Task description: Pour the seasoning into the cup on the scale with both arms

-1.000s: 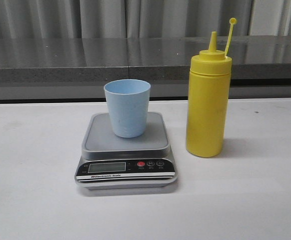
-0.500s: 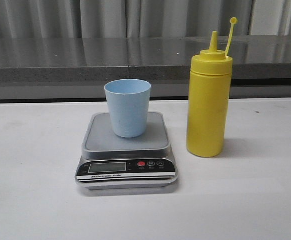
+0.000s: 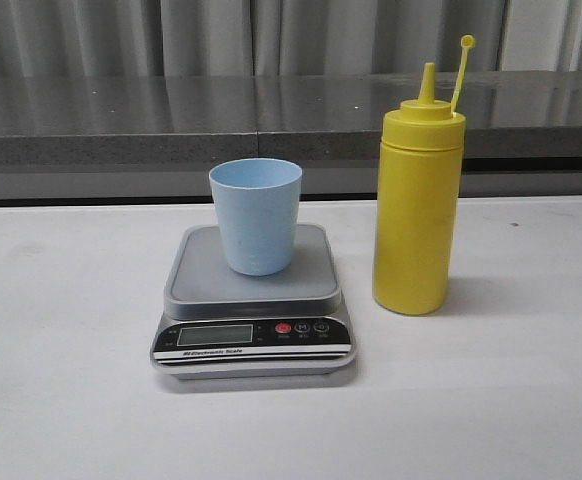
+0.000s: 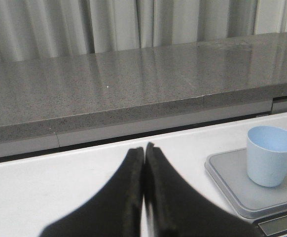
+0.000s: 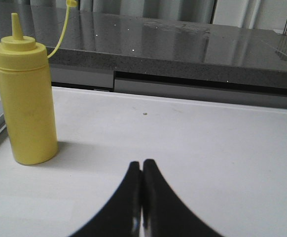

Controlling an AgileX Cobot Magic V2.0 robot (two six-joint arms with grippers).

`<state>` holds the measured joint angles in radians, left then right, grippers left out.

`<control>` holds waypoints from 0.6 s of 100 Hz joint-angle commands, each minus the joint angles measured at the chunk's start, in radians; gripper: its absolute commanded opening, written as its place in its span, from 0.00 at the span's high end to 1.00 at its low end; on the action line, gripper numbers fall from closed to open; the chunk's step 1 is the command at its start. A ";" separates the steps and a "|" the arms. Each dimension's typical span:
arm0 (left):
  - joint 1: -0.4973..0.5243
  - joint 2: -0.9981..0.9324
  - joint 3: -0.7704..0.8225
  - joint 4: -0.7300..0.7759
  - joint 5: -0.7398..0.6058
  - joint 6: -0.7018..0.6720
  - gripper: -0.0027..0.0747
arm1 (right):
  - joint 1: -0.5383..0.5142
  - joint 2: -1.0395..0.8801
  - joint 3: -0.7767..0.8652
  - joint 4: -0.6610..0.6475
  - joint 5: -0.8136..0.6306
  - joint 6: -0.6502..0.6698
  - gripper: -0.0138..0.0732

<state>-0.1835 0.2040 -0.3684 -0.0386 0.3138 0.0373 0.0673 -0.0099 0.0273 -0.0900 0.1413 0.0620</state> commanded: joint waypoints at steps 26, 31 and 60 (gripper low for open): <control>0.004 0.011 -0.029 -0.003 -0.079 -0.007 0.99 | -0.005 -0.016 0.001 -0.002 -0.085 -0.012 0.92; 0.004 0.011 -0.029 -0.003 -0.079 -0.007 0.99 | -0.005 -0.016 0.001 -0.002 -0.085 -0.012 0.92; 0.004 0.011 0.012 0.039 -0.085 -0.007 0.99 | -0.005 -0.016 0.001 -0.002 -0.085 -0.012 0.92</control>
<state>-0.1835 0.2040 -0.3490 -0.0117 0.3115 0.0373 0.0673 -0.0099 0.0273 -0.0900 0.1395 0.0620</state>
